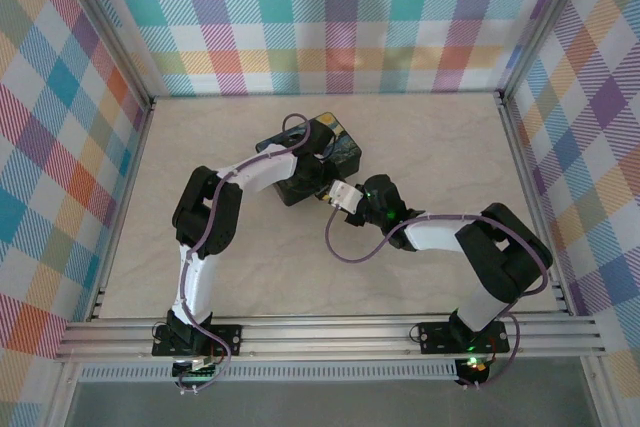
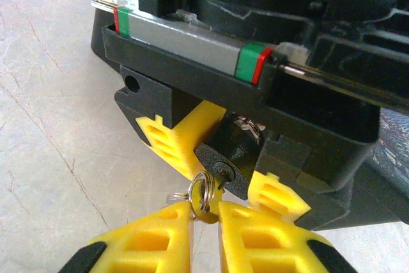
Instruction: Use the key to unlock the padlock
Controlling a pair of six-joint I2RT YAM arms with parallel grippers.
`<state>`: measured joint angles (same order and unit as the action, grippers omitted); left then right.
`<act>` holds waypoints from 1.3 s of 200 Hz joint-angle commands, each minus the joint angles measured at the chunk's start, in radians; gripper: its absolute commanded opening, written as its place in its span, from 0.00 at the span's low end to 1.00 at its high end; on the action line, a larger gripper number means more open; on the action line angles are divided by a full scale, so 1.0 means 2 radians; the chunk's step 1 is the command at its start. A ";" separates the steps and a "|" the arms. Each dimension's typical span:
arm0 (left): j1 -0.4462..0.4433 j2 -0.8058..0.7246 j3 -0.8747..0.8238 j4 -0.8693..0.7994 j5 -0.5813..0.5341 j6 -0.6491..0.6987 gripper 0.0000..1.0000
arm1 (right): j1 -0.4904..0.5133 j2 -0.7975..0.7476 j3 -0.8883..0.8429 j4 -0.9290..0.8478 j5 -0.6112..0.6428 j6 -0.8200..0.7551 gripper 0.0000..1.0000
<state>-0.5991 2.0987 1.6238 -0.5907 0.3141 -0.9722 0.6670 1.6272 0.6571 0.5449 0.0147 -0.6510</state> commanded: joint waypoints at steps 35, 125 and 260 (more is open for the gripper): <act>0.002 0.004 -0.028 -0.013 0.069 -0.025 0.10 | -0.001 0.026 0.030 0.011 -0.001 0.000 0.13; 0.000 0.004 -0.035 0.003 0.093 -0.036 0.07 | 0.010 0.062 0.042 0.057 0.006 -0.010 0.12; 0.000 0.001 -0.034 0.005 0.103 -0.045 0.05 | 0.025 0.090 0.060 0.106 0.085 0.149 0.08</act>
<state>-0.5545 2.0953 1.5879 -0.4850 0.3008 -0.9817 0.7048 1.7687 0.7242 0.6834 0.1337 -0.5095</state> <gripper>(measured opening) 0.315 0.099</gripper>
